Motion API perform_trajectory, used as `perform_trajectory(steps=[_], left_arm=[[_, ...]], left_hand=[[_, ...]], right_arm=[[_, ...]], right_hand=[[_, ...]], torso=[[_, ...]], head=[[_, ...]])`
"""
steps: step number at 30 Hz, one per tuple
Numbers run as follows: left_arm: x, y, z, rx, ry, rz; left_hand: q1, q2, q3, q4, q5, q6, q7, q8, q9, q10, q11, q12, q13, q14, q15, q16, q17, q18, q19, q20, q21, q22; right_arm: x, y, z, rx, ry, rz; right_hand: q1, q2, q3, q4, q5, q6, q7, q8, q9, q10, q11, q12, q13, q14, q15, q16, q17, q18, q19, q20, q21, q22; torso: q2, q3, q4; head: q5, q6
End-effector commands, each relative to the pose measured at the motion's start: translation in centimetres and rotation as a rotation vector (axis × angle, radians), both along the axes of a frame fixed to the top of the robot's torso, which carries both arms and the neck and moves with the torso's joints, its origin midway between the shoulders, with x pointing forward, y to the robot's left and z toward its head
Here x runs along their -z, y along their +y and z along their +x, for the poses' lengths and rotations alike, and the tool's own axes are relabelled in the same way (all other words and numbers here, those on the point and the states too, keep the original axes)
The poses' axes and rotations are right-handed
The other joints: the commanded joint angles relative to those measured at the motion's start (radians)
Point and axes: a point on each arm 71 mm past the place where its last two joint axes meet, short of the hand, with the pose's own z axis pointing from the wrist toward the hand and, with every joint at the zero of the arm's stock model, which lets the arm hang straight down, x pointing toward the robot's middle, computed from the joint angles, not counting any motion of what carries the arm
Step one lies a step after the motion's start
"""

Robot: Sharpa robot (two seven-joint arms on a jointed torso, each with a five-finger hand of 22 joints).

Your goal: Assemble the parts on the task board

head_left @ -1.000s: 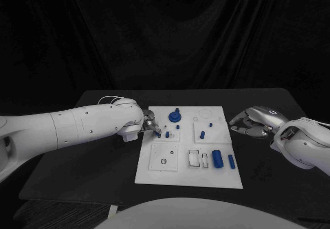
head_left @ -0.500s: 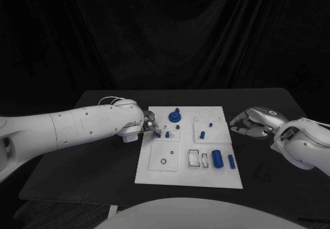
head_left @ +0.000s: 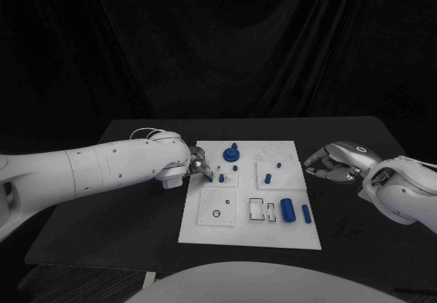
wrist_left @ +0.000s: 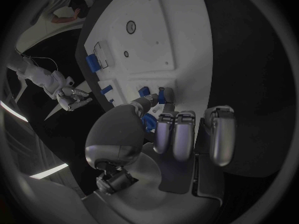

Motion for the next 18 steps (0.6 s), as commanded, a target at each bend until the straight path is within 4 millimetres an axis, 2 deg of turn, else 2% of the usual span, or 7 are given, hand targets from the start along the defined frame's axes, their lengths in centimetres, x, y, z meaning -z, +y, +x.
perform_trajectory(steps=[1, 18], left_arm=[[0.49, -0.10, -0.49, 0.017, 0.029, 0.003], [0.46, 0.06, -0.71, 0.017, 0.033, 0.004]], left_hand=[[-0.003, -0.001, 0.000, 0.003, -0.004, 0.003, -0.004, 0.000, 0.001, 0.105, -0.001, 0.004, 0.263, 0.104, -0.001, 0.003, 0.263, 0.015, 0.036, -0.002, -0.006, 0.217], [-0.001, -0.004, -0.001, 0.000, -0.002, 0.005, -0.004, 0.000, 0.002, 0.105, -0.002, 0.004, 0.263, 0.104, -0.002, 0.003, 0.263, 0.015, 0.035, -0.002, -0.007, 0.216]], right_arm=[[0.19, -0.13, 0.00, 0.018, 0.010, -0.009], [0.28, -0.21, -0.01, 0.024, 0.015, -0.013]], right_hand=[[0.010, 0.002, 0.007, 0.002, 0.004, 0.001, 0.002, -0.002, 0.000, -0.003, 0.000, 0.001, 0.079, 0.057, 0.002, -0.006, 0.128, 0.007, -0.007, 0.003, -0.004, 0.128], [0.013, 0.003, 0.011, -0.002, 0.007, 0.001, 0.002, -0.002, 0.000, -0.004, 0.000, 0.000, 0.078, 0.057, 0.002, -0.007, 0.127, 0.008, -0.007, 0.003, -0.006, 0.128]], torso=[[0.000, 0.0001, 0.0005], [0.000, 0.0003, 0.0006]], head=[[0.001, 0.000], [0.007, 0.000]])
